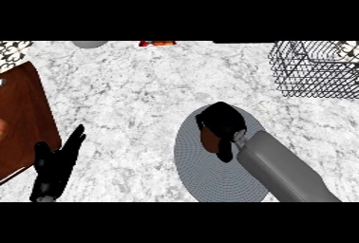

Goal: Pick the cupcake from the placemat and place it in the basket

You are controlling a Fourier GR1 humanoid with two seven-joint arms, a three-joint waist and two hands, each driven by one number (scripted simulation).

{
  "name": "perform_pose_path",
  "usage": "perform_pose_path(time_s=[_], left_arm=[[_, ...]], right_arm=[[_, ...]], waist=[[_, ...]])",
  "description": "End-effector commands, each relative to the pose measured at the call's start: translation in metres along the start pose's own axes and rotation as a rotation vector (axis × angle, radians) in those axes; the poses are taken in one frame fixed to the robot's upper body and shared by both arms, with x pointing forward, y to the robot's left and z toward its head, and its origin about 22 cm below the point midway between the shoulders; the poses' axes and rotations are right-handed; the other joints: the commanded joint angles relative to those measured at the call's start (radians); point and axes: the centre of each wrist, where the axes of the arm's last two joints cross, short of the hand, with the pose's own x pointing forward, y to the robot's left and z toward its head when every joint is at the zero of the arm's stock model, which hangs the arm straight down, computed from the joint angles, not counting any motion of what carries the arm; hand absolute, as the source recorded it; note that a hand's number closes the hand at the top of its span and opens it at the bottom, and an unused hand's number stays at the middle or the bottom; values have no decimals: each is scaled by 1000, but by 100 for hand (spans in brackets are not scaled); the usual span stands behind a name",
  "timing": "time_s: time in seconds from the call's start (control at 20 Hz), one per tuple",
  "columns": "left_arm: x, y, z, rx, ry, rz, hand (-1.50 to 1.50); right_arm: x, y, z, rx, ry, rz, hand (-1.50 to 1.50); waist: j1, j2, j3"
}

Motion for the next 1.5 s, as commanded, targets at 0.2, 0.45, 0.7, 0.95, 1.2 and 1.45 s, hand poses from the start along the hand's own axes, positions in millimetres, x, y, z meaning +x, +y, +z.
perform_pose_path(time_s=[0.2, 0.45, 0.7, 0.95, 1.2, 1.45], left_arm=[[-24, -3, 3, 19, 133, 18, 0], [-33, 2, 20, 11, 176, 37, 0], [-38, 4, 19, 43, 155, 40, 0], [-27, 0, 9, 27, 130, 27, 0], [-53, -6, 21, 12, 159, 28, 0], [-38, -1, 10, 10, 149, 23, 0]], right_arm=[[-3, 26, 13, -73, 427, -156, 150], [8, -18, 37, -306, 444, -250, 150], [19, -65, 58, -678, 308, -806, 150], [-5, -127, 112, -930, 313, -811, 150], [-28, -172, 167, -1018, 425, -776, 150], [-58, -218, 199, -1100, 526, -824, 150]], waist=[[-28, 8, -14], [-20, 3, -14], [-47, 2, -11], [-35, 5, -14], [-28, 4, -15], [-10, 12, -15]])
